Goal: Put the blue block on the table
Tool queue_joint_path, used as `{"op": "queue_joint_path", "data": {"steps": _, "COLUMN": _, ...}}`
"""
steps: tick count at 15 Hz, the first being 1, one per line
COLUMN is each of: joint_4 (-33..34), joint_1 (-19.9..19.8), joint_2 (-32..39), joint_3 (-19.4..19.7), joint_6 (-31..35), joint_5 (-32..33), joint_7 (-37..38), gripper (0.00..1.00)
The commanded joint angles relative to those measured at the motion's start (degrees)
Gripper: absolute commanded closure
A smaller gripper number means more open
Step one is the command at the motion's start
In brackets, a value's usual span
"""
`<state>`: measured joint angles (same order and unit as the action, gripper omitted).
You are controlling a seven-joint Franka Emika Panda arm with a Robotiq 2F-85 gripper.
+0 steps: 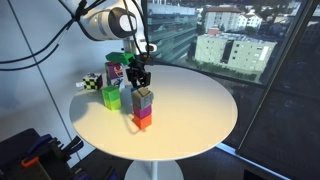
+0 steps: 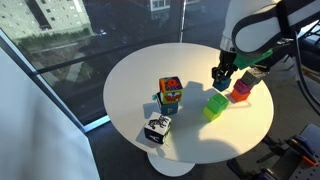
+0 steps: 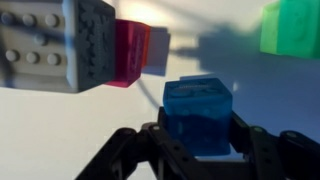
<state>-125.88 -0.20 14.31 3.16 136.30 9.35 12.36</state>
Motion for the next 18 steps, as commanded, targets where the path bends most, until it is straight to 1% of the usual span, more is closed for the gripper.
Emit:
{"op": "queue_joint_path", "data": {"steps": 1, "joint_4": 0.11, "joint_1": 0.8, "joint_2": 1.53, "joint_3": 1.09, "joint_6": 2.8, "joint_5": 1.78, "joint_7": 1.7, "gripper": 0.68}}
{"op": "queue_joint_path", "data": {"steps": 8, "joint_4": -0.23, "joint_1": 1.4, "joint_2": 4.15, "joint_3": 1.65, "joint_6": 5.49, "joint_5": 1.35, "joint_7": 1.63, "gripper": 0.68}}
{"op": "queue_joint_path", "data": {"steps": 9, "joint_4": -0.22, "joint_1": 1.53, "joint_2": 4.32, "joint_3": 1.74, "joint_6": 5.46, "joint_5": 1.38, "joint_7": 1.66, "gripper": 0.18}}
{"op": "queue_joint_path", "data": {"steps": 10, "joint_4": -0.25, "joint_1": 1.62, "joint_2": 4.33, "joint_3": 1.78, "joint_6": 5.44, "joint_5": 1.27, "joint_7": 1.58, "gripper": 0.17}}
{"op": "queue_joint_path", "data": {"steps": 12, "joint_4": -0.47, "joint_1": 1.82, "joint_2": 3.89, "joint_3": 1.77, "joint_6": 5.32, "joint_5": 1.11, "joint_7": 1.47, "gripper": 0.02}}
{"op": "queue_joint_path", "data": {"steps": 13, "joint_4": -0.57, "joint_1": 1.94, "joint_2": 3.61, "joint_3": 1.75, "joint_6": 5.19, "joint_5": 1.07, "joint_7": 1.46, "gripper": 0.0}}
{"op": "queue_joint_path", "data": {"steps": 18, "joint_4": -1.12, "joint_1": 2.86, "joint_2": 1.28, "joint_3": 1.69, "joint_6": 3.78, "joint_5": 1.32, "joint_7": 2.32, "gripper": 0.0}}
